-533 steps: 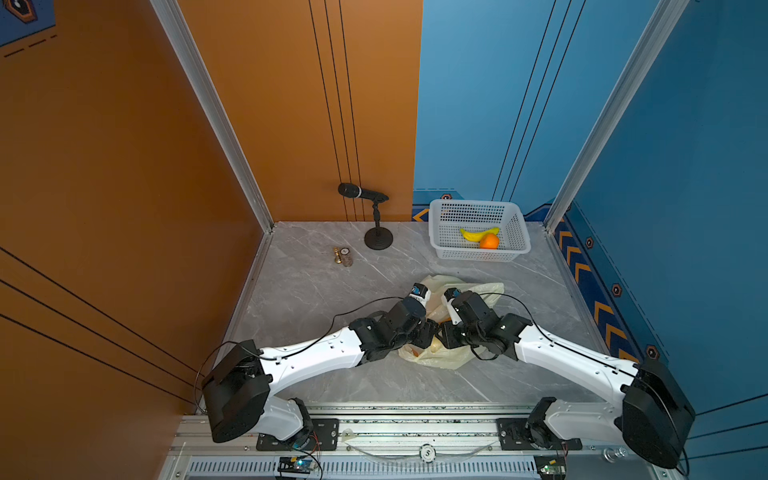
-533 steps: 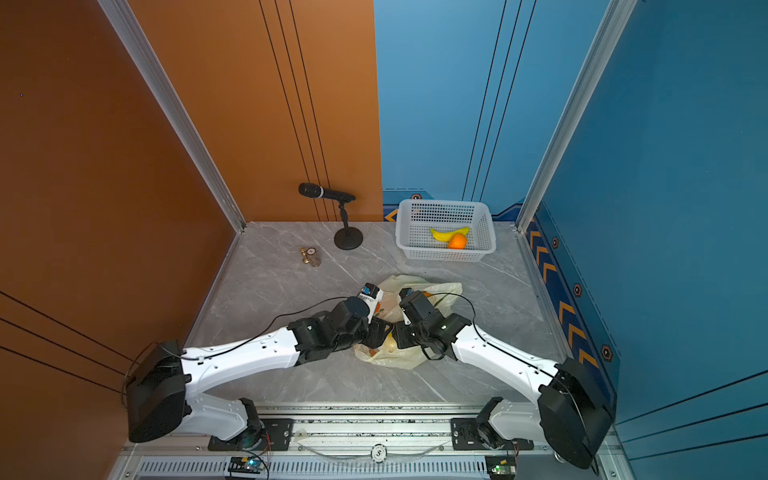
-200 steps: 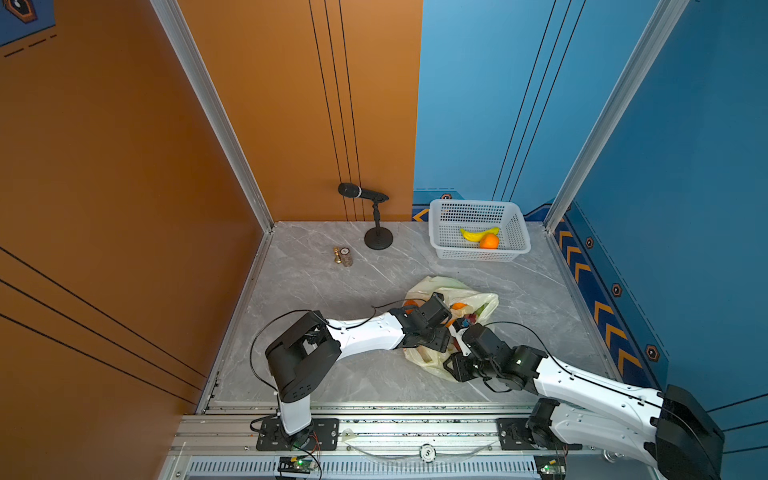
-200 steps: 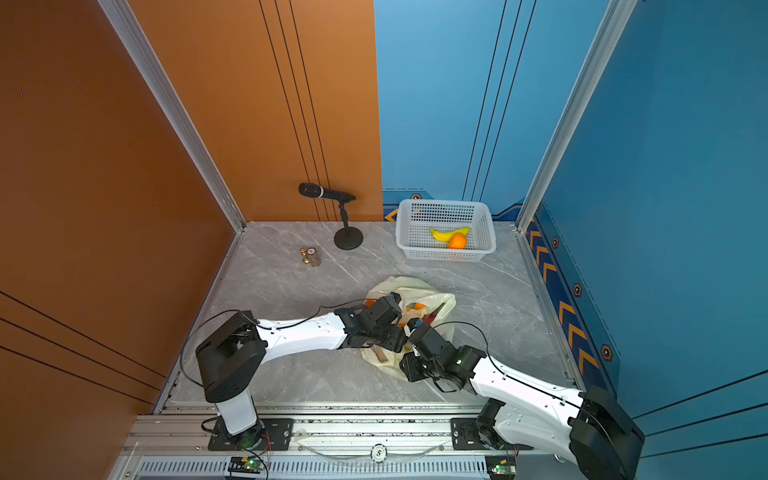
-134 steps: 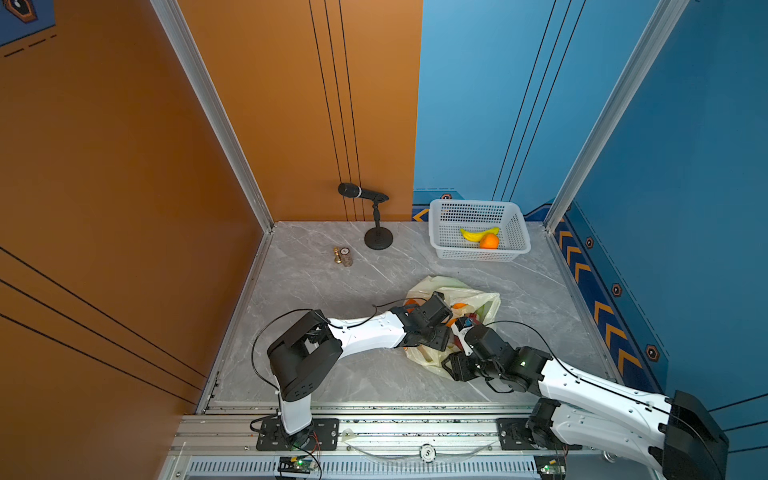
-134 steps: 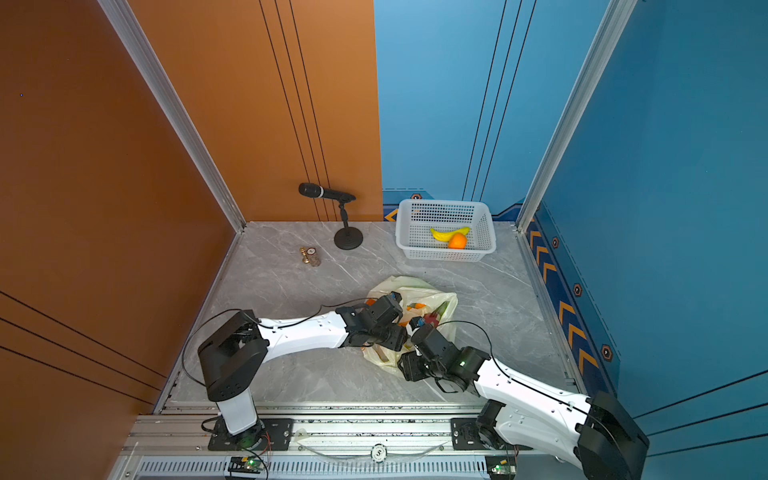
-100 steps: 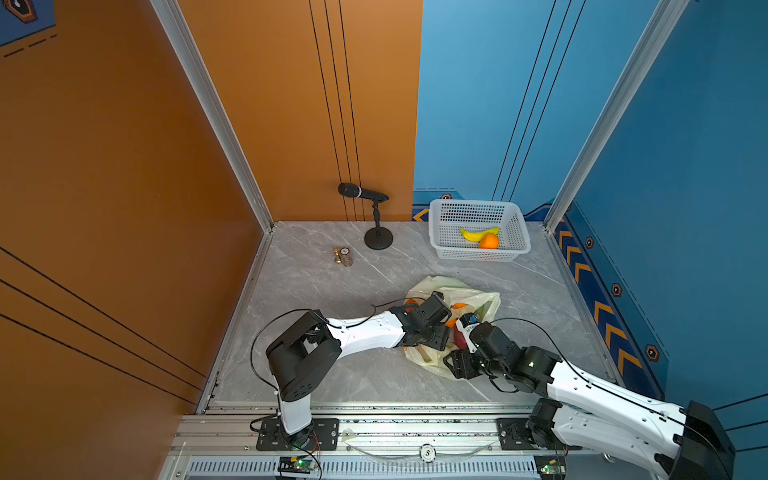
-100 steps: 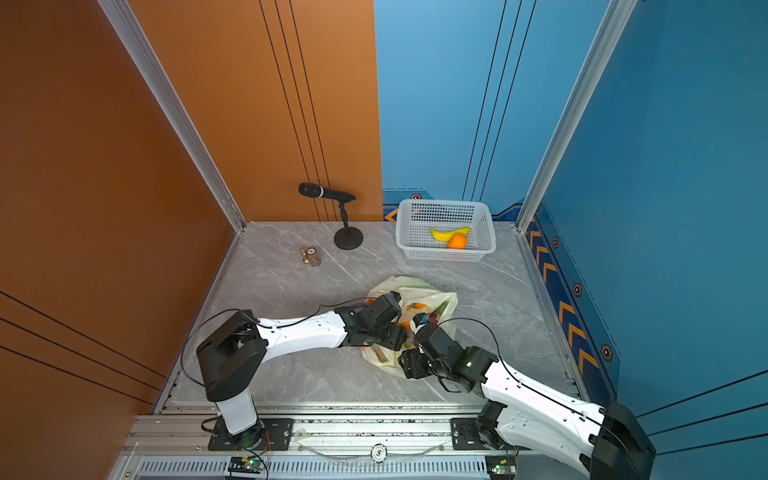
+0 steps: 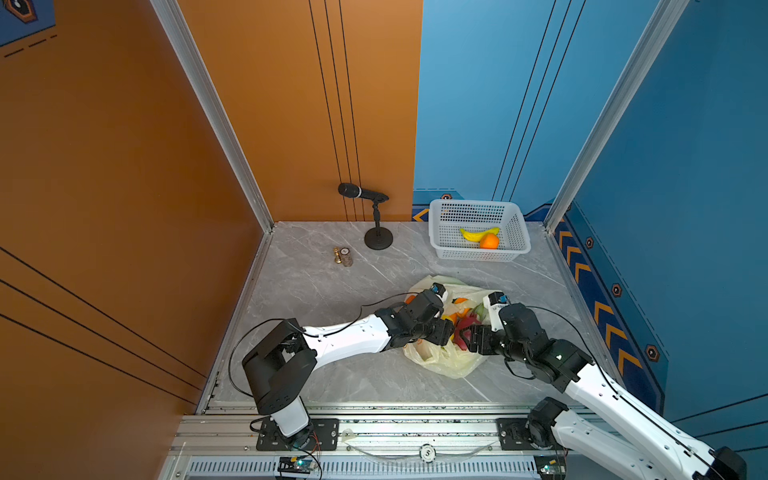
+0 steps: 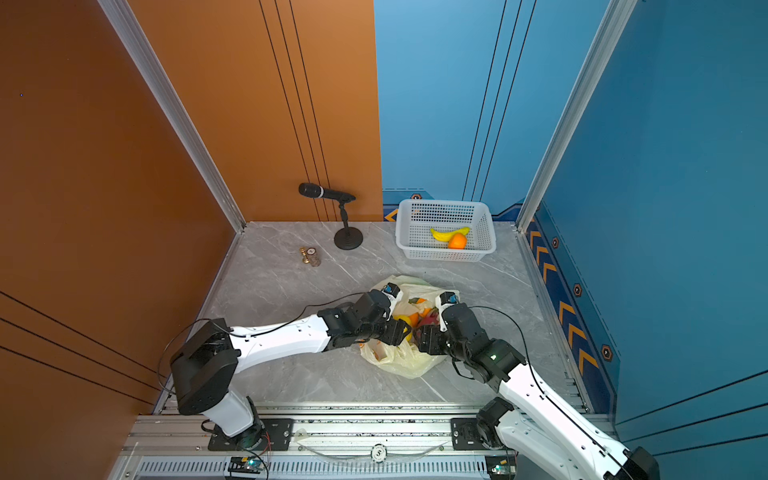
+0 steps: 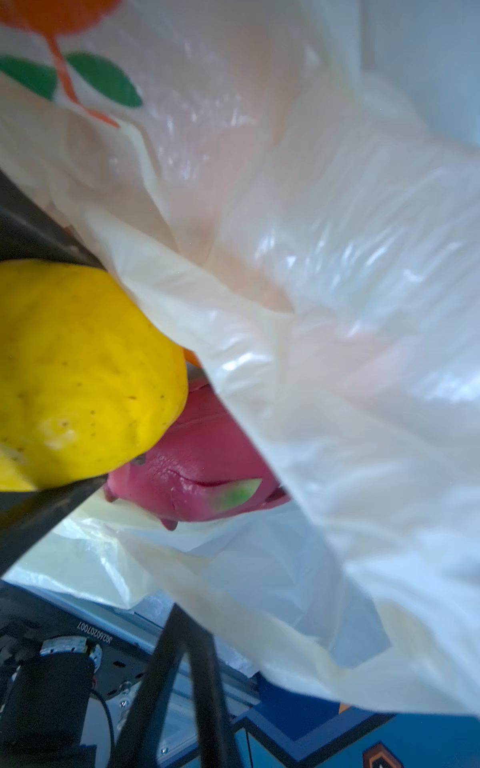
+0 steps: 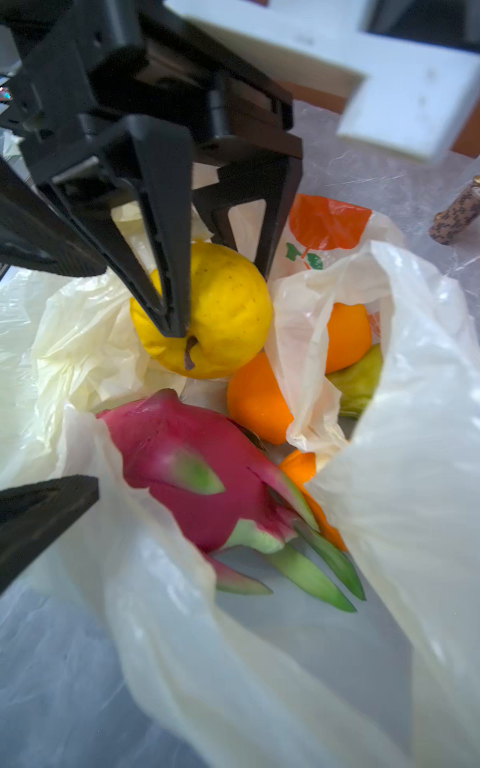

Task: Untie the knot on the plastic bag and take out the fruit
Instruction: 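Grasp and lift the yellow fruit with the left gripper while the right steadies it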

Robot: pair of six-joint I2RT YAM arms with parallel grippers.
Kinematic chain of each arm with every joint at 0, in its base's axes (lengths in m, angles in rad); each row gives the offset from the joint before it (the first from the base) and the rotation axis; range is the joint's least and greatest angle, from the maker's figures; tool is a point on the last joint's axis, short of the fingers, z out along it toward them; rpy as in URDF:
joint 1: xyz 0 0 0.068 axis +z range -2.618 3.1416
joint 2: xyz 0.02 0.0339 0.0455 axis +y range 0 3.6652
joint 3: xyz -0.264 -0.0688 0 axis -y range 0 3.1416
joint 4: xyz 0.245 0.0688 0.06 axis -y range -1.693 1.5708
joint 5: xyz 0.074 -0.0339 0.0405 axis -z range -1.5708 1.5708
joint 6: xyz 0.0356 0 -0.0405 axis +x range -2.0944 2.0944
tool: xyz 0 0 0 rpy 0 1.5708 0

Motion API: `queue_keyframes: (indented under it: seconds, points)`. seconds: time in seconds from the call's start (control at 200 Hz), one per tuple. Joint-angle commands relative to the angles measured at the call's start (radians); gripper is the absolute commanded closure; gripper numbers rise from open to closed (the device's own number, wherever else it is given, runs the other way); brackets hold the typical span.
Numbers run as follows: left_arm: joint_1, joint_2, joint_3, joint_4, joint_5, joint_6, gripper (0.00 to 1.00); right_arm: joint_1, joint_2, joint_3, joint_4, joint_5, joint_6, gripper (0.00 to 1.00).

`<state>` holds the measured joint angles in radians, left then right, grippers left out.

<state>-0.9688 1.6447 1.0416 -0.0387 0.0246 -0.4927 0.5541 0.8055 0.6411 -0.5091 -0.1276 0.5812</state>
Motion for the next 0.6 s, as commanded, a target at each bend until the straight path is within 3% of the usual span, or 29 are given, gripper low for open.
queue_keyframes:
  seconds: [0.0,0.411,0.591]
  points:
    - [0.008,-0.045,-0.060,0.107,0.030,0.079,0.51,-0.071,0.024,0.061,-0.024,-0.113,0.028,0.23]
    - [-0.009,-0.098,-0.215,0.638,0.113,0.399,0.56,-0.202,0.064,0.118,0.083,-0.435,0.168,0.14]
    - [-0.016,-0.087,-0.208,0.776,0.178,0.448,0.56,-0.214,0.047,0.120,0.081,-0.459,0.182,0.10]
